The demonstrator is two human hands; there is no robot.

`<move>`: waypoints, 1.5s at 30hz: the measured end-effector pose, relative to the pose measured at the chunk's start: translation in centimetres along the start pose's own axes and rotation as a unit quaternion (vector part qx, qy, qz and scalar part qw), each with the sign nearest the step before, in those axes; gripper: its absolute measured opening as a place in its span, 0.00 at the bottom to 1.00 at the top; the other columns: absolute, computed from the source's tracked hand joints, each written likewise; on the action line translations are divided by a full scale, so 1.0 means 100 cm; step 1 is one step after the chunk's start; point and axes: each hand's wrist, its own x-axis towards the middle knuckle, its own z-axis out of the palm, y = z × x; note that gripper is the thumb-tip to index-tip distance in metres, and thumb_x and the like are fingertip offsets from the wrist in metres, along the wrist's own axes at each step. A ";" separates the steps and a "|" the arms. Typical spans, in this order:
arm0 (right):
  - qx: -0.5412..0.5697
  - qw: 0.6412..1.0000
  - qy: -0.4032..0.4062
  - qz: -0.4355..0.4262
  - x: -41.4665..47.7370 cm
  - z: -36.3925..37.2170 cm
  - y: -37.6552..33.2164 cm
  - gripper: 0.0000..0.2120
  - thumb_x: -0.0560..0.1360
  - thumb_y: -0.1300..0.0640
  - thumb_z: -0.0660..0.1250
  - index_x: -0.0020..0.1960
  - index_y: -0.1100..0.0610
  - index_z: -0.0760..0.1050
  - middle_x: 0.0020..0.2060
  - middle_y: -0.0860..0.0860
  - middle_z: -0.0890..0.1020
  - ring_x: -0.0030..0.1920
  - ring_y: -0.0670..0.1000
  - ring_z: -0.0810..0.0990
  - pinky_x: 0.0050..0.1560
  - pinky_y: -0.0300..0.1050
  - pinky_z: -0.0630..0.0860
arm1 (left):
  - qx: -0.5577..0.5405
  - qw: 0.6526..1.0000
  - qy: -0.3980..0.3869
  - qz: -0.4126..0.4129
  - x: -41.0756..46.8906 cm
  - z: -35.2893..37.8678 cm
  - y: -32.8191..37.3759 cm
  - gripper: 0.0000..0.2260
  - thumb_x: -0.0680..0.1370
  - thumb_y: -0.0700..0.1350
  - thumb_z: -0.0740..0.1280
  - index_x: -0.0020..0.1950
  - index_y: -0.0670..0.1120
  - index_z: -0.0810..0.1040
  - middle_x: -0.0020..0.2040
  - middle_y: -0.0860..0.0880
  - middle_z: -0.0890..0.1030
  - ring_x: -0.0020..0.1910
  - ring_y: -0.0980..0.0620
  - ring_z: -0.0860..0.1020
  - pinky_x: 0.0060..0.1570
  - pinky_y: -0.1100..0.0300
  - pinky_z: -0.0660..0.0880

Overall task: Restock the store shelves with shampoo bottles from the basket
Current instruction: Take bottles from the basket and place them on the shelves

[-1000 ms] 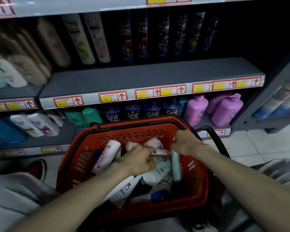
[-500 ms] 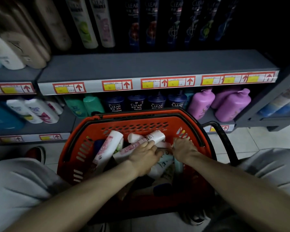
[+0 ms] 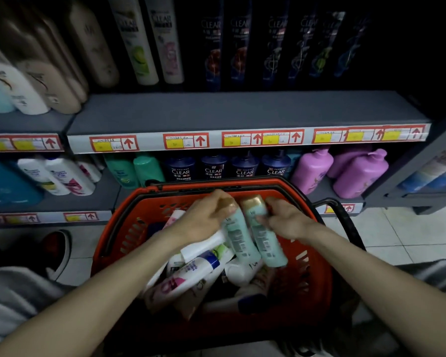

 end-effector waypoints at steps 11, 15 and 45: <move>0.461 0.881 -0.085 0.068 -0.016 -0.002 -0.050 0.25 0.80 0.37 0.63 0.53 0.60 0.80 0.36 0.54 0.83 0.34 0.53 0.82 0.37 0.50 0.80 | -0.589 0.761 0.125 -0.242 -0.002 -0.033 0.016 0.27 0.81 0.67 0.58 0.56 0.44 0.78 0.41 0.45 0.80 0.34 0.46 0.79 0.37 0.50 0.79; 0.447 0.885 -0.116 0.060 -0.023 -0.004 -0.060 0.30 0.63 0.40 0.83 0.52 0.59 0.77 0.33 0.54 0.78 0.29 0.52 0.76 0.32 0.46 0.76 | -0.619 0.730 0.084 -0.277 -0.011 -0.041 0.021 0.27 0.74 0.69 0.69 0.49 0.44 0.74 0.35 0.44 0.74 0.30 0.46 0.74 0.36 0.52 0.76; 0.420 0.893 -0.163 0.013 -0.032 0.053 -0.063 0.23 0.69 0.57 0.81 0.61 0.62 0.80 0.52 0.60 0.87 0.50 0.60 0.88 0.50 0.58 0.84 | -0.533 0.679 0.363 -0.351 -0.019 -0.027 0.005 0.23 0.87 0.56 0.57 0.42 0.41 0.77 0.30 0.43 0.81 0.29 0.45 0.79 0.29 0.58 0.75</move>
